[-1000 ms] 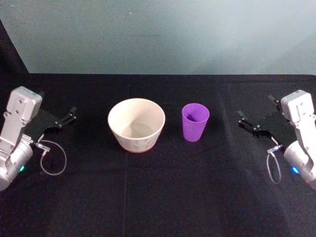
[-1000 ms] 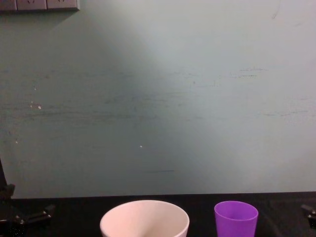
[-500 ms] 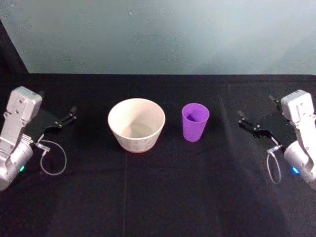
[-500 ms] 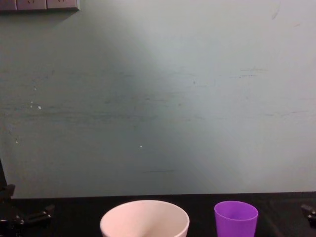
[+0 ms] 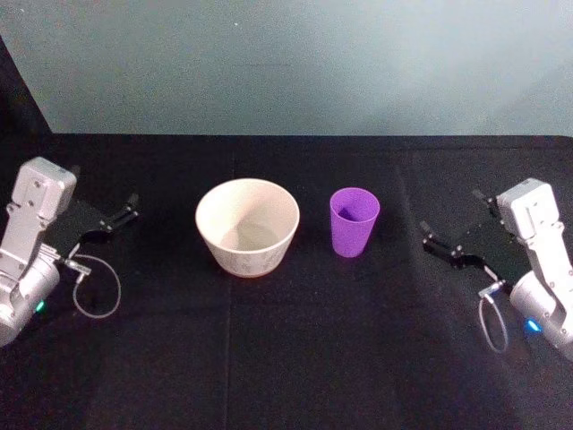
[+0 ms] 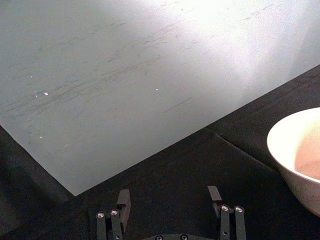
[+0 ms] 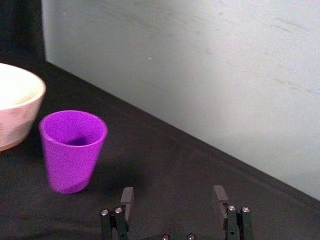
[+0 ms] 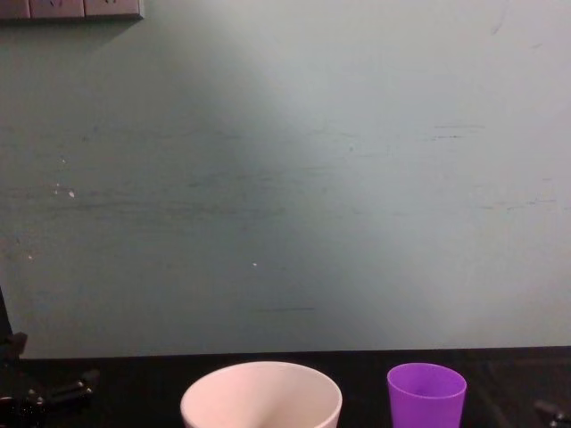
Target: Pick up the cup and pour the mung beans from the cup into the bowl.
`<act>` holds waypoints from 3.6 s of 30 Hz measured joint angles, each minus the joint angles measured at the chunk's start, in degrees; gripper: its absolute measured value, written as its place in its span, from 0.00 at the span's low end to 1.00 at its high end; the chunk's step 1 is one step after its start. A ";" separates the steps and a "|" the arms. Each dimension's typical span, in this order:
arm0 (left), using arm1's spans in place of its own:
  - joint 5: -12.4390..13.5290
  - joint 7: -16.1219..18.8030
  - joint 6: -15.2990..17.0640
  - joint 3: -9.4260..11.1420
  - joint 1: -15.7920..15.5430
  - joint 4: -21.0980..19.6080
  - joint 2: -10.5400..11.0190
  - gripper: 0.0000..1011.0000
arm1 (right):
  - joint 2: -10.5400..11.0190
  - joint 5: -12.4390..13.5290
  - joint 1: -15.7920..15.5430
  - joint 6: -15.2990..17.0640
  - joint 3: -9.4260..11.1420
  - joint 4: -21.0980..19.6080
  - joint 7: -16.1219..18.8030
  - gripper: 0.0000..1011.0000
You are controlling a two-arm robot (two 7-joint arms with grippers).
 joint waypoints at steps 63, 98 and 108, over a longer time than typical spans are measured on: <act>0.00 0.00 0.00 0.00 0.00 0.00 0.00 0.99 | -16.80 1.66 10.01 -2.79 0.73 17.52 20.66 0.99; 0.00 0.00 0.00 0.00 0.00 0.00 0.00 0.99 | -16.46 0.95 5.31 -0.43 6.01 7.04 22.65 0.71; 0.00 0.00 0.00 0.00 0.00 0.00 0.00 0.99 | -15.60 1.49 4.57 1.15 6.72 4.13 22.74 0.71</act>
